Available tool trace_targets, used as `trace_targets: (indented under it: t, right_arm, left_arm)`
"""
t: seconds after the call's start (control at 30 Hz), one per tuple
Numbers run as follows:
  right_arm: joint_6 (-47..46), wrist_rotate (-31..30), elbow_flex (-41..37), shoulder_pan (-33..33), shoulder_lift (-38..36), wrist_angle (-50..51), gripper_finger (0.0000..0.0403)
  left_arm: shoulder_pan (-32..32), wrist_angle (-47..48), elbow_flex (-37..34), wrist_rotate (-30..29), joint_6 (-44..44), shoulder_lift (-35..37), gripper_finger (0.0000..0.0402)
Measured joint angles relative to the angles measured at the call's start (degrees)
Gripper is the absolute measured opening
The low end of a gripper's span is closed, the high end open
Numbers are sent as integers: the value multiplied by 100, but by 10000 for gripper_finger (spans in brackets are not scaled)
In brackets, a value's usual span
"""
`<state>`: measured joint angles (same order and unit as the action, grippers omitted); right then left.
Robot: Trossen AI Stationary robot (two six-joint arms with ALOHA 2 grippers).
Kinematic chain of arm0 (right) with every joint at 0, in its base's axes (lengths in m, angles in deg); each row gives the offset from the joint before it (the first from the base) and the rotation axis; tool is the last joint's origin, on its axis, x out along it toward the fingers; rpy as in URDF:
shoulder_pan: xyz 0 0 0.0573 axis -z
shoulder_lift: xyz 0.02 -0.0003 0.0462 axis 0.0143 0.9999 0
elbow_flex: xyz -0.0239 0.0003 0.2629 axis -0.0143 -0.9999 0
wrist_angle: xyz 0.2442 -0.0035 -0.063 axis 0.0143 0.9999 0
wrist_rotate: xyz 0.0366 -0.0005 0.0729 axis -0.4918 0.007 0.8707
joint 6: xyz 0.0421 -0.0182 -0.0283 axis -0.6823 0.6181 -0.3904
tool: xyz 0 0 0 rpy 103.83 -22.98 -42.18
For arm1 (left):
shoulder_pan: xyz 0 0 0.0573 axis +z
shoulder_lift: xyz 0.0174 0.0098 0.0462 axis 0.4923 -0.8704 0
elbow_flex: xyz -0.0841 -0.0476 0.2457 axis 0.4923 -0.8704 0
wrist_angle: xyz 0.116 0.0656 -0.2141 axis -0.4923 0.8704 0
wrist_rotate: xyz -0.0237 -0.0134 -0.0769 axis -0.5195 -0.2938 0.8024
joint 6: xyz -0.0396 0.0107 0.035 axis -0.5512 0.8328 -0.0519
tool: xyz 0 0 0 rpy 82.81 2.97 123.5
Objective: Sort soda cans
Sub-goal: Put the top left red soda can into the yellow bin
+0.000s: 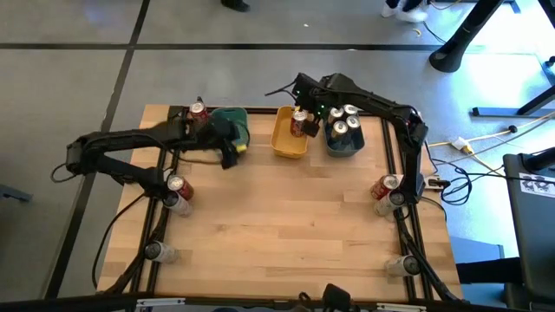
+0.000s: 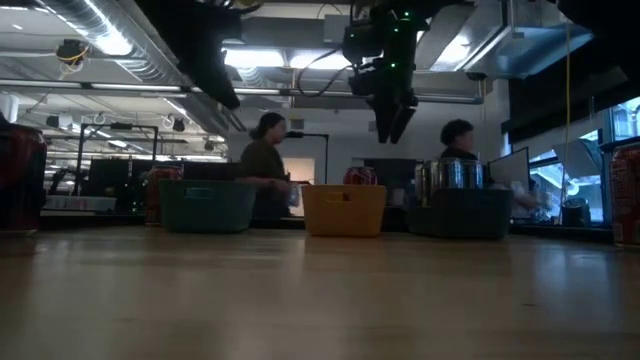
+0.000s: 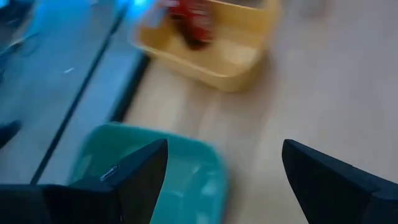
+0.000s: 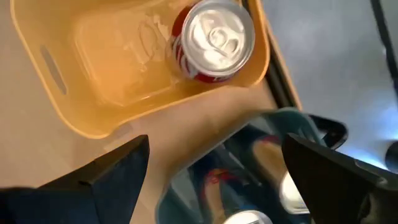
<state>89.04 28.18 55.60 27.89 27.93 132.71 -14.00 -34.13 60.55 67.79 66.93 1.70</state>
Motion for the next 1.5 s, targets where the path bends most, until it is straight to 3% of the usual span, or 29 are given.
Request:
trace_targets:
  t: [0.43, 0.7, 0.93, 1.07, 1.27, 1.5]
  right_arm:
    - [-45, -23, -63, -761, -289, -544, 363]
    - [63, -19, -392, -1409, -367, -1619, 363]
    - [229, 12, -2015, -1688, -376, -3668, 363]
    - [31, 427, -2759, -1834, -376, -4884, 363]
    - [12, 740, -3342, -2138, -376, -6416, 363]
    - [42, 741, -3549, -2392, -382, -6817, 363]
  left_arm:
    - [2579, 564, 201, -96, -1004, 214, 305]
    - [3610, 1825, 941, -91, -1077, -213, 305]
    - [3986, 2332, 1232, -87, -1043, -735, 305]
    - [4059, 2347, 1275, -65, -1050, -983, 305]
    - [4195, 2331, 1277, -64, -1089, -1427, 305]
    - [4236, 2116, 1277, -212, -1267, -1892, 305]
